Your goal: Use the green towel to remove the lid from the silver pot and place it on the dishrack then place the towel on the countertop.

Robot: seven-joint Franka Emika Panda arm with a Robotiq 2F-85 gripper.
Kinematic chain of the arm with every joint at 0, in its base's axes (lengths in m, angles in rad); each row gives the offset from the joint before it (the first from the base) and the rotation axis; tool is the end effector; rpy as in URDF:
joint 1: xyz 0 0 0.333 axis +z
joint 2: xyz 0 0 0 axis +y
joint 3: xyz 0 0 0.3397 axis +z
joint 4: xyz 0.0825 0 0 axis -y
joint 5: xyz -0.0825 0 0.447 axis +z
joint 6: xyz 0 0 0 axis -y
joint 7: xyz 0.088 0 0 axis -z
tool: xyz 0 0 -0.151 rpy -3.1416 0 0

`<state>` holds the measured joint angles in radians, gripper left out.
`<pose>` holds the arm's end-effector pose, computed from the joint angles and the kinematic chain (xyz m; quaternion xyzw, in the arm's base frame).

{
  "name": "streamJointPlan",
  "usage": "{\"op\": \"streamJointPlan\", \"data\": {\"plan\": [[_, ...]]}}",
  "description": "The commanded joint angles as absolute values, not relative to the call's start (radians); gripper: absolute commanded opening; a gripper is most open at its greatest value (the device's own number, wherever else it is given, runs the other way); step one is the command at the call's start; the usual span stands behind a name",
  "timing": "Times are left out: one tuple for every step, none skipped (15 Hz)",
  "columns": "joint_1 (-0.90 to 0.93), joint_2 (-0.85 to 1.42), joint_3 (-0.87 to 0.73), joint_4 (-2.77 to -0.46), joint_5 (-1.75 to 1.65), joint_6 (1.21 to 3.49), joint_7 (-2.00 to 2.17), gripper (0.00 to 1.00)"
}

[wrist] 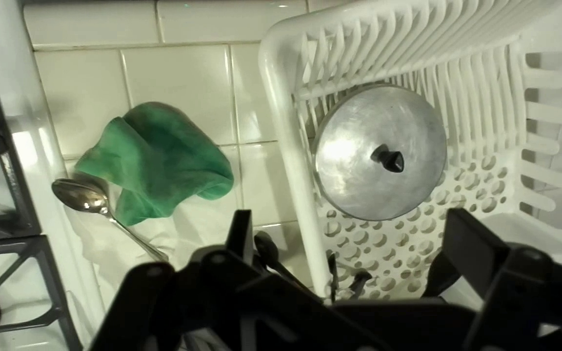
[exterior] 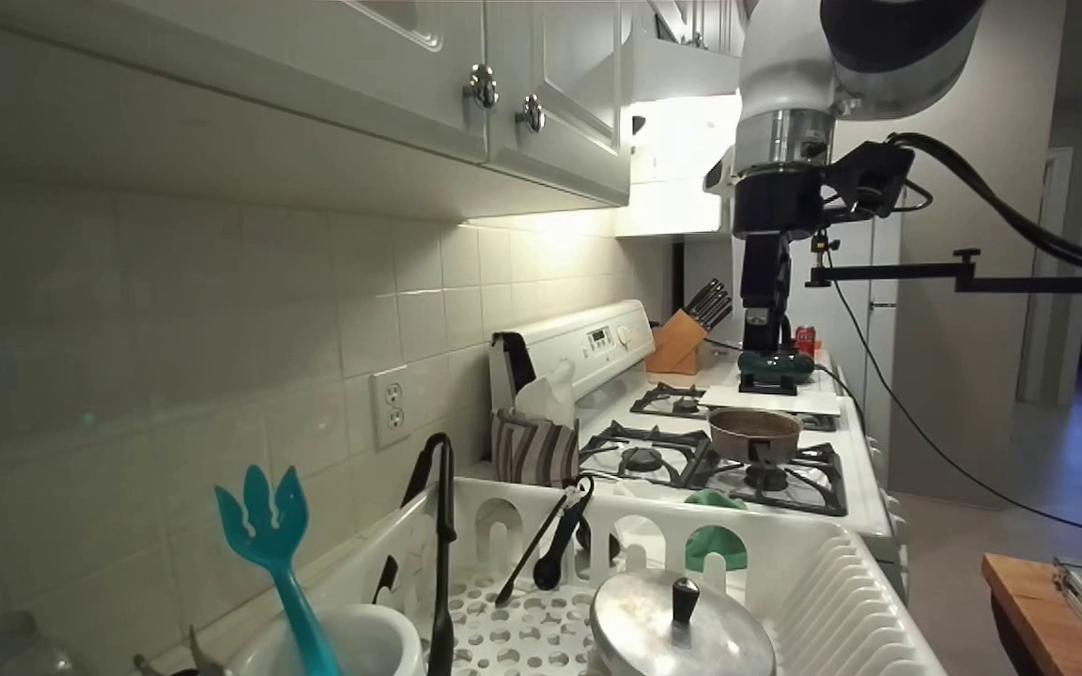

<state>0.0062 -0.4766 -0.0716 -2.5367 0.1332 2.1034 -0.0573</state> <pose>0.4455 -0.0161 0.3889 -0.9965 0.0330 -0.0248 0.0731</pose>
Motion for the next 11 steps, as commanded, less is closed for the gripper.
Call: {"op": "streamJointPlan", "data": {"plan": [[0.046,-0.537,-0.07,-2.592,0.167,2.121,-0.15,1.0],[0.057,-0.54,-0.068,-2.596,0.169,2.121,-0.166,1.0],[0.068,-0.545,-0.065,-2.602,0.172,2.119,-0.178,1.0],[0.078,-0.549,-0.065,-2.609,0.18,2.123,-0.191,1.0],[0.055,-0.505,-0.061,-2.569,0.153,2.104,-0.154,1.0],[0.064,-0.509,-0.059,-2.573,0.158,2.104,-0.162,1.0],[0.068,-0.511,-0.058,-2.576,0.158,2.105,-0.166,1.0],[0.069,-0.514,-0.058,-2.579,0.158,2.106,-0.168,1.0],[0.069,-0.516,-0.058,-2.582,0.158,2.107,-0.169,1.0],[0.07,-0.517,-0.058,-2.584,0.158,2.108,-0.17,1.0],[0.07,-0.518,-0.058,-2.585,0.158,2.108,-0.17,1.0]]}}
